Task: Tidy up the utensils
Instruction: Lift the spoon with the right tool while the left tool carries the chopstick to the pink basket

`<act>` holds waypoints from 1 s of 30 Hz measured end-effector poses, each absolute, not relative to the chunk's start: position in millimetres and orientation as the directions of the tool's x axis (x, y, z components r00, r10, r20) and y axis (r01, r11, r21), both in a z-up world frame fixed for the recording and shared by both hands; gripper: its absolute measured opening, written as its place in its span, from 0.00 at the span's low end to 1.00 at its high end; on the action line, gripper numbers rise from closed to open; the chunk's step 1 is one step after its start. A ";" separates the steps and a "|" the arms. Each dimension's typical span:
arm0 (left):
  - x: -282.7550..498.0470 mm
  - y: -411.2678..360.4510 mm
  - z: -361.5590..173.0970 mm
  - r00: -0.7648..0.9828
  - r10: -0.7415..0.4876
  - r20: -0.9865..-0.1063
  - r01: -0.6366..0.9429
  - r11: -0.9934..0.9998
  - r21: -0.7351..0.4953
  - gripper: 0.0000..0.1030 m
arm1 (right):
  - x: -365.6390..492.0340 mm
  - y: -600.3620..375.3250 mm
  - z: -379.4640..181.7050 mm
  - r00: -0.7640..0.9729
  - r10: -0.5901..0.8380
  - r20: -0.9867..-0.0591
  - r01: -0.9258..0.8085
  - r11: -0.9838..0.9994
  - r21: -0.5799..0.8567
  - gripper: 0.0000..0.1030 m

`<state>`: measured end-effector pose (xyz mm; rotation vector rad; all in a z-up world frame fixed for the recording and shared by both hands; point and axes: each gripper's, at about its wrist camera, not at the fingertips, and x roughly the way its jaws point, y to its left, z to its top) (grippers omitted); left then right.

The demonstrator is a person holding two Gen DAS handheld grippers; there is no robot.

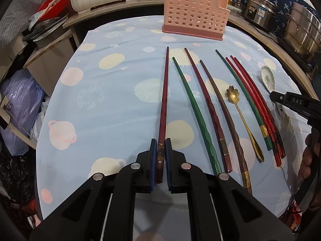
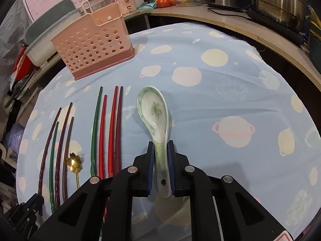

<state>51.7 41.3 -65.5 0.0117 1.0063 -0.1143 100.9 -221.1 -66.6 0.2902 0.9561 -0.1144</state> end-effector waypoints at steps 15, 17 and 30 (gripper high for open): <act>42.4 47.5 -56.3 0.531 -0.106 -0.841 0.092 0.994 -0.067 0.08 | 67.8 -224.8 -46.3 0.610 0.059 -0.790 0.206 0.951 0.230 0.11; 40.1 48.3 -52.7 0.536 -0.108 -0.837 0.090 0.993 -0.071 0.08 | 62.3 -226.5 -42.2 0.617 0.060 -0.785 0.204 0.951 0.233 0.11; 30.3 56.9 -14.9 0.599 -0.138 -0.789 0.083 0.990 -0.110 0.07 | 38.6 -236.1 -16.2 0.669 0.072 -0.740 0.200 0.941 0.273 0.07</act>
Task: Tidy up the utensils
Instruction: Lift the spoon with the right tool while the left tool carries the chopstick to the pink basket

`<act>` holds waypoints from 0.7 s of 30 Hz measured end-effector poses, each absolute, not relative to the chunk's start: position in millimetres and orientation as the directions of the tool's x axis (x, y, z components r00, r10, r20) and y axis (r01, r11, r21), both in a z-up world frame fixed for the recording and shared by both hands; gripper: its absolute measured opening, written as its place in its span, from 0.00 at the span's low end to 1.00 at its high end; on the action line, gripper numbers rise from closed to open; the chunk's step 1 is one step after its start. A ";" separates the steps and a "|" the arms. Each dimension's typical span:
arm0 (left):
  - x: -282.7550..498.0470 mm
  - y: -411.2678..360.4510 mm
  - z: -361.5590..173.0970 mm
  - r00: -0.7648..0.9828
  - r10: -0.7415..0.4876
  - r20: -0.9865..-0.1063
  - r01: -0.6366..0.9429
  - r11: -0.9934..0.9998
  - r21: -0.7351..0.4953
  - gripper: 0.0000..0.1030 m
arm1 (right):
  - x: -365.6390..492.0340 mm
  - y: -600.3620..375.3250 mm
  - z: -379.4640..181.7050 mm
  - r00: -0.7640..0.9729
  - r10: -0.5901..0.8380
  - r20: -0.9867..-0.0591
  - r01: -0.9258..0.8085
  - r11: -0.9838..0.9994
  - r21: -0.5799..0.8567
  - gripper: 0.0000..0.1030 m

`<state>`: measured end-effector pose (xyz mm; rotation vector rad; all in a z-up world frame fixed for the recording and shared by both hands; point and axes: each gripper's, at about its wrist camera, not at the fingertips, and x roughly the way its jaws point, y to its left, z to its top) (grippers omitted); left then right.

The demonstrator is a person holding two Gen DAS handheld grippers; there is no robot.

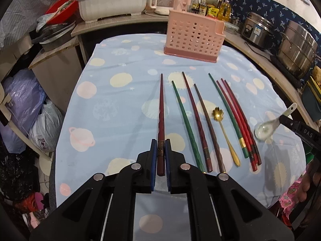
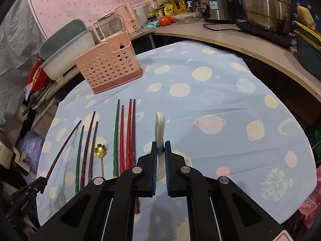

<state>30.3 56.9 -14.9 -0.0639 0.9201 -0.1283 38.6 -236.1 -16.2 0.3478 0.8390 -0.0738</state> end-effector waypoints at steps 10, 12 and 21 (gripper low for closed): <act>40.6 60.7 27.4 0.665 -0.155 -0.731 0.084 0.988 -0.133 0.07 | 39.0 -236.1 -2.9 0.696 0.075 -0.714 0.184 0.942 0.279 0.07; 46.8 61.2 39.2 0.682 -0.158 -0.714 0.085 0.987 -0.137 0.07 | 42.2 -236.3 2.6 0.705 0.075 -0.706 0.178 0.944 0.278 0.07; 94.8 57.2 107.4 0.776 -0.172 -0.606 0.115 0.985 -0.132 0.07 | 75.0 -234.2 31.0 0.739 0.081 -0.669 0.135 0.955 0.265 0.07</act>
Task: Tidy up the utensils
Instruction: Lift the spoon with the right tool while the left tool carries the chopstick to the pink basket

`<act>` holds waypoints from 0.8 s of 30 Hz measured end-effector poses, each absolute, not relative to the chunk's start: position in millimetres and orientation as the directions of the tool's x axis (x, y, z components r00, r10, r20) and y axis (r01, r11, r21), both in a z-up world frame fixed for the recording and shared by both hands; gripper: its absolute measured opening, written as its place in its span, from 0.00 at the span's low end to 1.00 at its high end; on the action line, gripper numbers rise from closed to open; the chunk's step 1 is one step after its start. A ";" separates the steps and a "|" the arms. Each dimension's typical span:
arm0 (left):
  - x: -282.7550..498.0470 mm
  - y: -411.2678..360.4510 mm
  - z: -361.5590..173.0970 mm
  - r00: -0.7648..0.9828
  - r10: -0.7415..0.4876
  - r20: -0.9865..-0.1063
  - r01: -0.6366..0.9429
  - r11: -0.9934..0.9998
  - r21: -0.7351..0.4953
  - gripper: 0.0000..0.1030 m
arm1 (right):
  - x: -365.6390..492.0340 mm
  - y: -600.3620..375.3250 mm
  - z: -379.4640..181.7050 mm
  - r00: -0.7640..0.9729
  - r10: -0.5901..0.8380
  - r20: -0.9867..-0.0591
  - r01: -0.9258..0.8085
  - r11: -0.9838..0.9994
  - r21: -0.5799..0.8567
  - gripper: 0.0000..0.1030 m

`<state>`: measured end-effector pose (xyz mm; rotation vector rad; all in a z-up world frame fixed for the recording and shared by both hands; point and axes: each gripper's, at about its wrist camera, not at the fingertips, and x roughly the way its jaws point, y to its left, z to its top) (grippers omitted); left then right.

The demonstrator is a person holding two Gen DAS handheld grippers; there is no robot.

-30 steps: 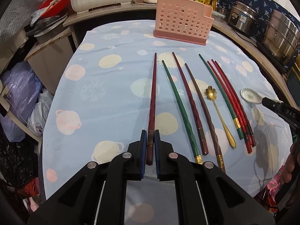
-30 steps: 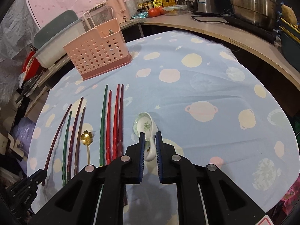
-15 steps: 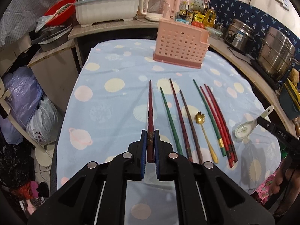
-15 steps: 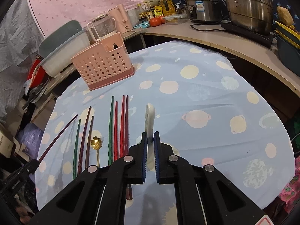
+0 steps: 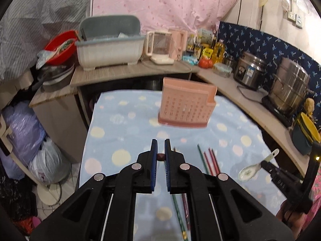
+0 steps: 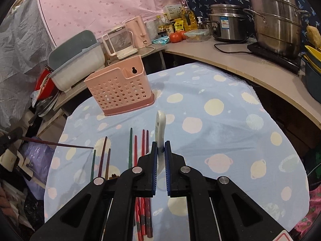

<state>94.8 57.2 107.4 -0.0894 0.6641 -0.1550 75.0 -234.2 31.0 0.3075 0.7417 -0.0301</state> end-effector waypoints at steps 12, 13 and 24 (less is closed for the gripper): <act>168.1 44.7 209.7 0.871 -0.183 -0.456 0.145 0.982 -0.119 0.07 | 166.6 -226.6 87.8 0.788 0.101 -0.608 0.064 0.968 0.243 0.07; 175.0 43.3 219.4 0.878 -0.185 -0.440 0.146 0.982 -0.121 0.07 | 176.7 -226.5 93.3 0.792 0.108 -0.602 0.058 0.967 0.249 0.07; 258.6 24.8 274.9 0.928 -0.167 -0.333 0.131 0.983 -0.126 0.07 | 273.4 -218.3 123.9 0.816 0.114 -0.567 0.042 0.966 0.255 0.07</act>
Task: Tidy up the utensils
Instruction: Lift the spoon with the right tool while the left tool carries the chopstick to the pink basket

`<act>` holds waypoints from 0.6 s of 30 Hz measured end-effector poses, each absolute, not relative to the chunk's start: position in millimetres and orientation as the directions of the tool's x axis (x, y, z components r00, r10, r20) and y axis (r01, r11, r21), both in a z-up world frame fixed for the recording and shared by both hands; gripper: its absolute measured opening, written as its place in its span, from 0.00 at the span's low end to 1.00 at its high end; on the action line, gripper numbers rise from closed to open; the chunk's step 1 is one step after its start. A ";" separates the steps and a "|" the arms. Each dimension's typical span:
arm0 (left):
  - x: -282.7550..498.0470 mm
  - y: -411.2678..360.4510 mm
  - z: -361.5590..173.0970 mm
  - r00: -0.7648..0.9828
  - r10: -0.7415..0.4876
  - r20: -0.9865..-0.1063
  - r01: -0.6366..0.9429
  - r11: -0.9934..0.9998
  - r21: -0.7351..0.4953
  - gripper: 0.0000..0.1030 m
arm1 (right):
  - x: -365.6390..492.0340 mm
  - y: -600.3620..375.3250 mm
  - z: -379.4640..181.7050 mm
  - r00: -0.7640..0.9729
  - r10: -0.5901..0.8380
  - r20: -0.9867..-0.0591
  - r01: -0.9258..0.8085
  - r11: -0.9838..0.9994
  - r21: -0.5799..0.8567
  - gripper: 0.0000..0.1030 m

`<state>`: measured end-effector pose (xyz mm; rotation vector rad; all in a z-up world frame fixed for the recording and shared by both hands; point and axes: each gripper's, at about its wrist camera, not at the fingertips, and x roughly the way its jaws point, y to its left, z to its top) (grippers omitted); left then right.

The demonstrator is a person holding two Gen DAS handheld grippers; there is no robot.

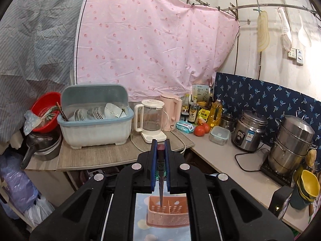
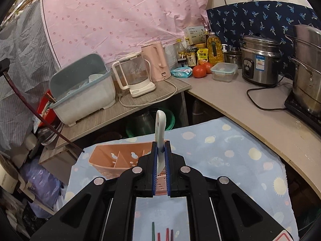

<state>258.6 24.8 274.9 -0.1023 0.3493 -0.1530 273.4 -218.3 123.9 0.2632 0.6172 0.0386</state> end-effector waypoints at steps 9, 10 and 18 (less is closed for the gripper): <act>309.6 18.1 242.1 0.907 -0.160 -0.390 0.120 0.985 -0.126 0.07 | 320.4 -206.5 92.0 0.776 0.110 -0.621 0.051 0.970 0.236 0.07; 312.9 18.0 240.8 0.905 -0.161 -0.393 0.120 0.985 -0.127 0.07 | 324.7 -205.8 88.0 0.771 0.111 -0.627 0.052 0.970 0.236 0.07; 322.5 19.4 249.7 0.914 -0.178 -0.365 0.137 0.981 -0.137 0.07 | 335.7 -205.7 75.6 0.762 0.117 -0.637 0.054 0.969 0.242 0.07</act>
